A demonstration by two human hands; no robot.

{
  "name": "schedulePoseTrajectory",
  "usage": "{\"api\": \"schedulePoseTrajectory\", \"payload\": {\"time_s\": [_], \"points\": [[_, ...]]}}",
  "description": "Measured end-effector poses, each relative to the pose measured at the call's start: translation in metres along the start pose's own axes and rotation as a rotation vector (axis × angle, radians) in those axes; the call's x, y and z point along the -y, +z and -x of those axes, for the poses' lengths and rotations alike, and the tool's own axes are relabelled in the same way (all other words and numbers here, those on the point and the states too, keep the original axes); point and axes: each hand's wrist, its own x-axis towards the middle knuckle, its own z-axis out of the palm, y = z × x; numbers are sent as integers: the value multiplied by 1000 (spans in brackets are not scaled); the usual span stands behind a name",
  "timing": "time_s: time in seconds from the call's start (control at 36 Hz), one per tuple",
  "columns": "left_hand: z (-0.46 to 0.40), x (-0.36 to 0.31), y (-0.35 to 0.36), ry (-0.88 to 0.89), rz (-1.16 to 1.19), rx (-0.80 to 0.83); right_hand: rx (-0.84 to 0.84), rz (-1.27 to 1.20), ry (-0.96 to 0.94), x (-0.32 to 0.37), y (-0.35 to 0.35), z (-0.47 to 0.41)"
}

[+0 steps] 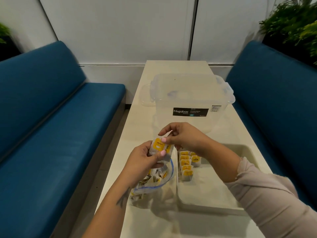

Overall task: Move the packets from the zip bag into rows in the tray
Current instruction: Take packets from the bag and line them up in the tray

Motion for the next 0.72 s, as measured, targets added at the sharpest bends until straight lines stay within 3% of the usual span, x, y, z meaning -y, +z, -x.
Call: {"api": "schedulePoseTrajectory", "payload": {"time_s": [0.47,0.72], "points": [[-11,3,37,-51,127,-27,-146,72,77,-23,-36,23],[-19,11,34,-98,176,-165,-279,251,170,-60,-68,29]]}}
